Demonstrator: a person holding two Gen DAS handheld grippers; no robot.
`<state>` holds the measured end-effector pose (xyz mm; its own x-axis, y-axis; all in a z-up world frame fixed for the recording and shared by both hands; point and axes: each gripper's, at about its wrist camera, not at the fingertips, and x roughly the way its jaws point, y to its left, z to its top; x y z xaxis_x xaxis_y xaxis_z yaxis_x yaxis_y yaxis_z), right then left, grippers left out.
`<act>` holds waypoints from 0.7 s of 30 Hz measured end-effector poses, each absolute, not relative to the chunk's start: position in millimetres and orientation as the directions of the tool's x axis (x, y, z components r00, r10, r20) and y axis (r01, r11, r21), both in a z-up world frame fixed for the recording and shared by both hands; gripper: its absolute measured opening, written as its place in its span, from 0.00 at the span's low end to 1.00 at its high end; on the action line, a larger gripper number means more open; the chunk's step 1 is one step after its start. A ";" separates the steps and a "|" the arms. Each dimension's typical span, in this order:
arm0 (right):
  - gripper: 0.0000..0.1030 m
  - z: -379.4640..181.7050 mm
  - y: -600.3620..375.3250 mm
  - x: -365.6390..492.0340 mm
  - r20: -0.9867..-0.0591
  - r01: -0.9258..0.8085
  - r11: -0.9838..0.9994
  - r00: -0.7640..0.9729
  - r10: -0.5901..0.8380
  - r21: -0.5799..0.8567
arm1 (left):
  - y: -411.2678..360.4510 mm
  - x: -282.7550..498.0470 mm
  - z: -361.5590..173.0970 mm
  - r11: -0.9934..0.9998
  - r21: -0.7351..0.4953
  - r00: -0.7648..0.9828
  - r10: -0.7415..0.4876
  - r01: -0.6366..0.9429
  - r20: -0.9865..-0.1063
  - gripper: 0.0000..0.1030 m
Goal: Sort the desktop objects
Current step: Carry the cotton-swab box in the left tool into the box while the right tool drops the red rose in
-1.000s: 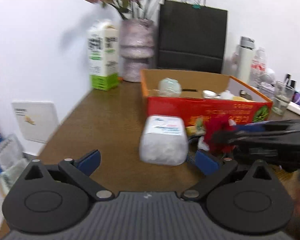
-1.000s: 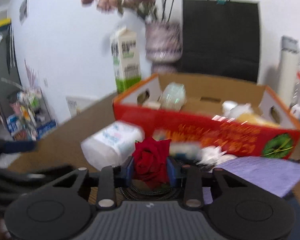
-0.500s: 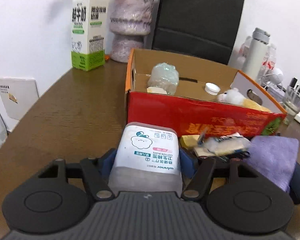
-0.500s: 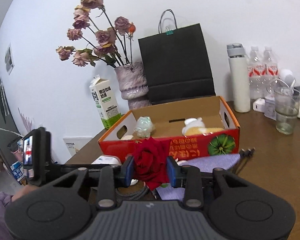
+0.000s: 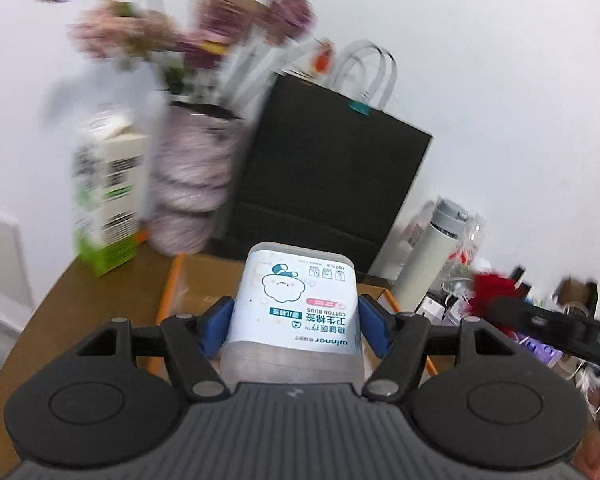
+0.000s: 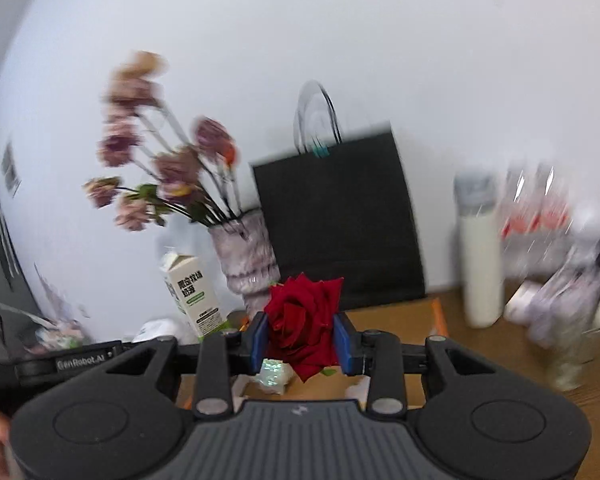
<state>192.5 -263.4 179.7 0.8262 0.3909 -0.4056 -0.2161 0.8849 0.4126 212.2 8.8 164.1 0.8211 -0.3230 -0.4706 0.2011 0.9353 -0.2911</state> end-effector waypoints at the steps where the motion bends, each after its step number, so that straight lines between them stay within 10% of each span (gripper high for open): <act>1: 0.32 175.5 -265.2 221.2 -0.452 -0.194 0.877 0.796 0.403 0.440 | -2.3 238.8 161.4 0.940 -0.273 0.799 -0.322 0.206 -0.507 0.66; 10: 0.34 79.7 -253.9 384.6 -0.758 -0.002 0.971 0.624 0.188 0.239 | -50.4 380.6 69.1 0.974 -0.224 0.621 -0.185 0.016 -0.762 0.67; 21: 0.60 106.5 -246.8 360.4 -0.709 0.015 0.975 0.689 0.151 0.223 | -26.3 342.4 111.6 0.987 -0.153 0.705 -0.143 0.049 -0.694 0.81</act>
